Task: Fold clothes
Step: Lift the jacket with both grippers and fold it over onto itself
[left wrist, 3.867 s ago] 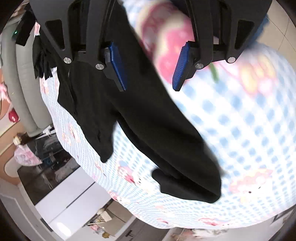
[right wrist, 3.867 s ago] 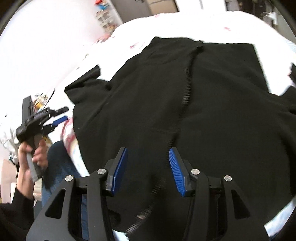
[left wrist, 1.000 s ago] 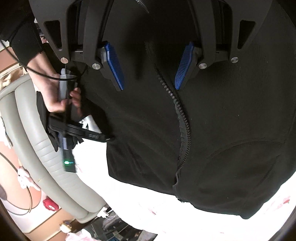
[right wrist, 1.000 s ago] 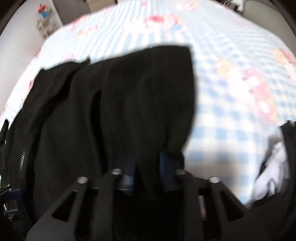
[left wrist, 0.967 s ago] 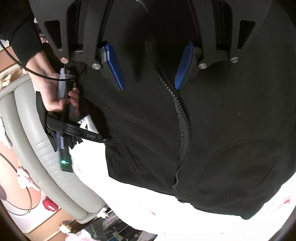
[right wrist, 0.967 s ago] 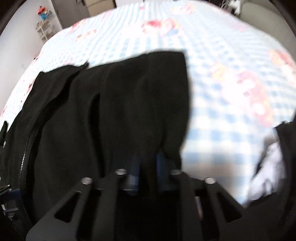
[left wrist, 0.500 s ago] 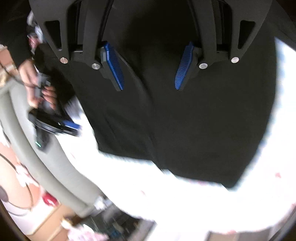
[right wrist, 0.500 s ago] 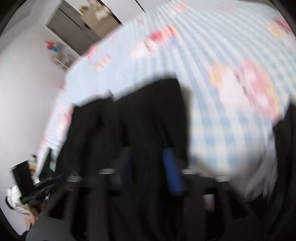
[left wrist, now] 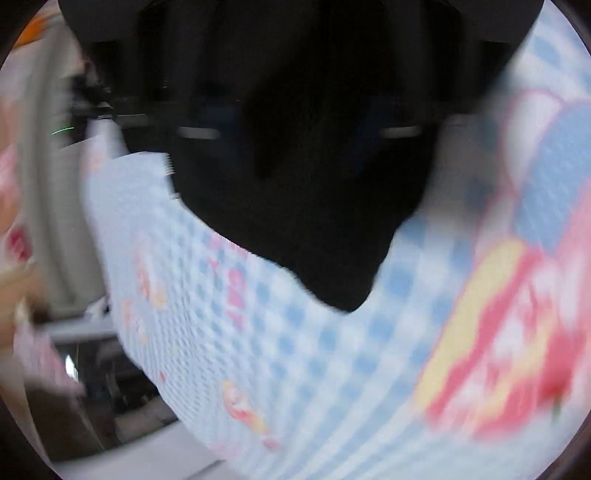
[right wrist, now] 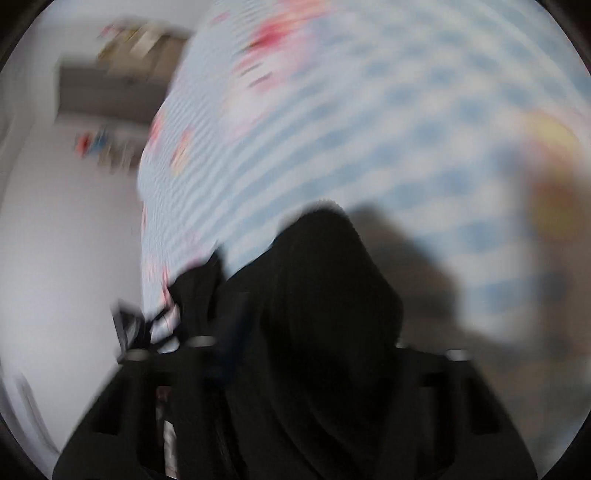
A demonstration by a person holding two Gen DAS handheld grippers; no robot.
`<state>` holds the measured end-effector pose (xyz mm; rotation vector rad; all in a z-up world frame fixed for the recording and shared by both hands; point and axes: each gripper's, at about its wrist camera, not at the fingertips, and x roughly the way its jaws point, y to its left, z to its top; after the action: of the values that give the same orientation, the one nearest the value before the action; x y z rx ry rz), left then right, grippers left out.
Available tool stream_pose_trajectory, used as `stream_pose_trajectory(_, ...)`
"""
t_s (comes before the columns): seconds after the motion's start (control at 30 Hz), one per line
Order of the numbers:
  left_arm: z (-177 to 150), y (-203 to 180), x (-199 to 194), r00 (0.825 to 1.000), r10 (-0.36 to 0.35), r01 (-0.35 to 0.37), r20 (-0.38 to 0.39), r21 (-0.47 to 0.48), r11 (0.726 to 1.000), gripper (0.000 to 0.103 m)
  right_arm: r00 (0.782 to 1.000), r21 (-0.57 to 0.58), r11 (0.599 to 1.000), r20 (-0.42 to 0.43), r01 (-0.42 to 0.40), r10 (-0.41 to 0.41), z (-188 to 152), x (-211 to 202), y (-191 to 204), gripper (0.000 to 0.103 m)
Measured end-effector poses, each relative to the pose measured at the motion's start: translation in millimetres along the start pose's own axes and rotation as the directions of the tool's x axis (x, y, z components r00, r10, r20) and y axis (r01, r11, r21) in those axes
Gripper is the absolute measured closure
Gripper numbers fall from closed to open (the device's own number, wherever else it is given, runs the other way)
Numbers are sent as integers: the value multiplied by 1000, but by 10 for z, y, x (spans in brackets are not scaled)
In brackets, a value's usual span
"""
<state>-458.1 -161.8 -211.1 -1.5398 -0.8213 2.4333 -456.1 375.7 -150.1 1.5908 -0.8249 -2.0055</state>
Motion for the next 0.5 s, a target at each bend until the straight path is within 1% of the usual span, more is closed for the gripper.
stream_pose_trajectory(0.03, -85, -148, -127, 999, 13, -16, 36, 82, 997, 88, 1000, -97, 995, 17, 18, -16, -101, -31, 239, 82)
stream_pose_trajectory(0.07, -220, -289, -312, 997, 6, -18, 74, 161, 987, 88, 999, -191, 981, 37, 35, -29, -206, -67, 474, 83)
stream_pose_trajectory(0.1, -369, -416, -501, 994, 6, -33, 113, 242, 970, 89, 998, -283, 958, 57, 54, -39, -310, -103, 710, 84)
stream_pose_trajectory(0.13, -520, -514, -655, 989, 22, -69, 146, 322, 944, 89, 995, -411, 908, 84, 81, -51, -518, -170, 1003, 85)
stream_pose_trajectory(0.17, -759, -616, -822, 982, 50, -124, 182, 421, 898, 89, 993, -514, 852, 99, 101, -57, -738, -213, 1230, 85)
stream_pose_trajectory(0.2, -1053, -709, -979, 972, 84, -190, 220, 523, 831, 89, 991, -627, 768, 98, 131, -89, -1050, -254, 1475, 85)
stream_pose_trajectory(0.23, -1312, -749, -1078, 966, 110, -233, 235, 593, 771, 89, 990, -702, 698, 79, 141, -120, -1320, -275, 1627, 85)
stream_pose_trajectory(0.27, -1530, -723, -1104, 966, 134, -246, 220, 634, 733, 90, 983, -764, 625, 70, 163, -171, -1624, -256, 1735, 85)
stream_pose_trajectory(0.3, -1747, -698, -1131, 966, 158, -257, 206, 673, 693, 95, 973, -809, 562, 51, 173, -226, -1911, -192, 1768, 84)
stream_pose_trajectory(0.33, -1964, -673, -1157, 964, 183, -266, 193, 711, 651, 95, 959, -850, 497, 35, 177, -282, -2196, -126, 1795, 82)
stream_pose_trajectory(0.37, -2156, -631, -1154, 960, 215, -274, 178, 742, 612, 95, 938, -880, 438, 25, 184, -345, -2444, -41, 1761, 81)
stream_pose_trajectory(0.4, -2299, -552, -1120, 954, 255, -282, 158, 761, 584, 95, 913, -907, 377, 19, 187, -407, -2689, 46, 1723, 76)
stream_pose_trajectory(0.43, -2420, -450, -1092, 945, 297, -289, 137, 776, 561, 95, 885, -929, 323, 8, 178, -465, -2908, 131, 1658, 70)
stream_pose_trajectory(0.47, -2512, -357, -1076, 936, 331, -293, 118, 783, 548, 95, 865, -940, 295, 2, 173, -501, -3043, 180, 1602, 68)
stream_pose_trajectory(0.5, -2552, -277, -1099, 932, 344, -296, 109, 777, 555, 94, 853, -940, 303, -25, 157, -521, -3155, 190, 1539, 64)
